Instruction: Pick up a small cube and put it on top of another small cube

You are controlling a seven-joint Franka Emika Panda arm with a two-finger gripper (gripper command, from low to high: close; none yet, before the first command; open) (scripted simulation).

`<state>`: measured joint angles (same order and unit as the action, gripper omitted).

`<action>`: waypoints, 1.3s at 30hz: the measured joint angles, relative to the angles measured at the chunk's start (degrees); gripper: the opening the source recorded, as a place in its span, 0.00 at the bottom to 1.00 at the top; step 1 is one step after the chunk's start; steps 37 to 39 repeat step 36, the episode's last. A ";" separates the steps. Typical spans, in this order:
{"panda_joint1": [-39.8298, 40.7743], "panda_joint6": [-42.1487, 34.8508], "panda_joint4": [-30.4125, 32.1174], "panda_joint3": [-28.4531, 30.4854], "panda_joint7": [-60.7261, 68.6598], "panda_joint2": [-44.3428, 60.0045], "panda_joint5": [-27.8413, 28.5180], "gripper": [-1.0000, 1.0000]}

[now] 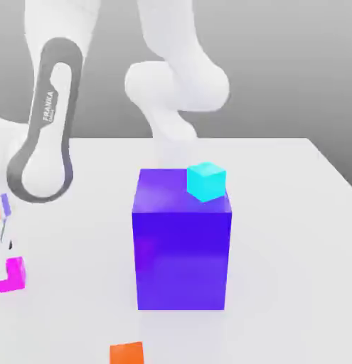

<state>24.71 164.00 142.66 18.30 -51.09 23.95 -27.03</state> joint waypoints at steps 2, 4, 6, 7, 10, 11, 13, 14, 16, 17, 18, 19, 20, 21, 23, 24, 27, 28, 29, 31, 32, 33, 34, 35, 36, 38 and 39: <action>0.71 0.65 -0.28 -0.93 0.78 0.99 -1.06 0.00; 0.72 0.65 -0.28 -0.93 0.74 0.99 -1.03 0.00; 0.73 0.66 -0.28 -0.94 0.68 0.99 -0.97 0.00; 1.03 0.98 -0.42 -1.35 1.14 1.49 -1.57 0.00; -1.70 -1.21 0.45 2.02 -1.14 -1.66 1.47 0.00; -2.88 -2.29 0.88 3.55 -2.38 -3.22 3.11 0.00; -4.88 -4.54 1.82 6.30 -5.11 -6.54 6.74 0.00; -5.69 -5.67 2.31 7.50 -6.56 -8.23 8.65 0.00; -6.75 -8.20 0.25 7.73 -7.39 -8.69 10.50 0.00; -7.12 -9.53 -1.59 7.27 -7.27 -8.14 10.93 0.00; -7.42 -10.85 -3.59 6.68 -7.05 -7.43 11.25 0.00; -7.79 -12.21 -5.67 6.14 -6.79 -6.66 11.55 0.00; -8.12 -13.56 -7.77 5.57 -6.52 -5.86 11.84 0.00; -8.44 -14.90 -9.89 5.02 -6.24 -5.06 12.12 0.00; -9.09 -17.55 -14.13 4.00 -5.71 -3.47 12.67 0.00; -9.41 -18.86 -16.25 3.53 -5.45 -2.70 12.95 0.00; -10.31 -22.68 -22.56 2.24 -4.73 -0.49 13.76 0.00; -10.59 -23.90 -24.63 1.86 -4.49 0.22 14.00 0.00; -10.56 -23.60 -25.75 1.41 -4.04 1.65 13.57 0.00; -9.81 -21.06 -26.81 0.11 -2.84 5.32 11.99 0.00; -9.33 -19.54 -27.10 -0.59 -2.25 7.16 11.15 1.00; -9.33 -19.54 -27.10 -0.59 -2.25 7.16 11.15 1.00; -9.33 -19.54 -27.10 -0.59 -2.25 7.16 11.15 1.00; -9.33 -19.54 -27.10 -0.59 -2.25 7.16 11.15 1.00; -9.33 -19.54 -27.10 -0.59 -2.25 7.16 11.15 1.00; -9.33 -19.54 -27.10 -0.59 -2.25 7.16 11.15 1.00; -9.33 -19.54 -27.10 -0.59 -2.25 7.16 11.15 1.00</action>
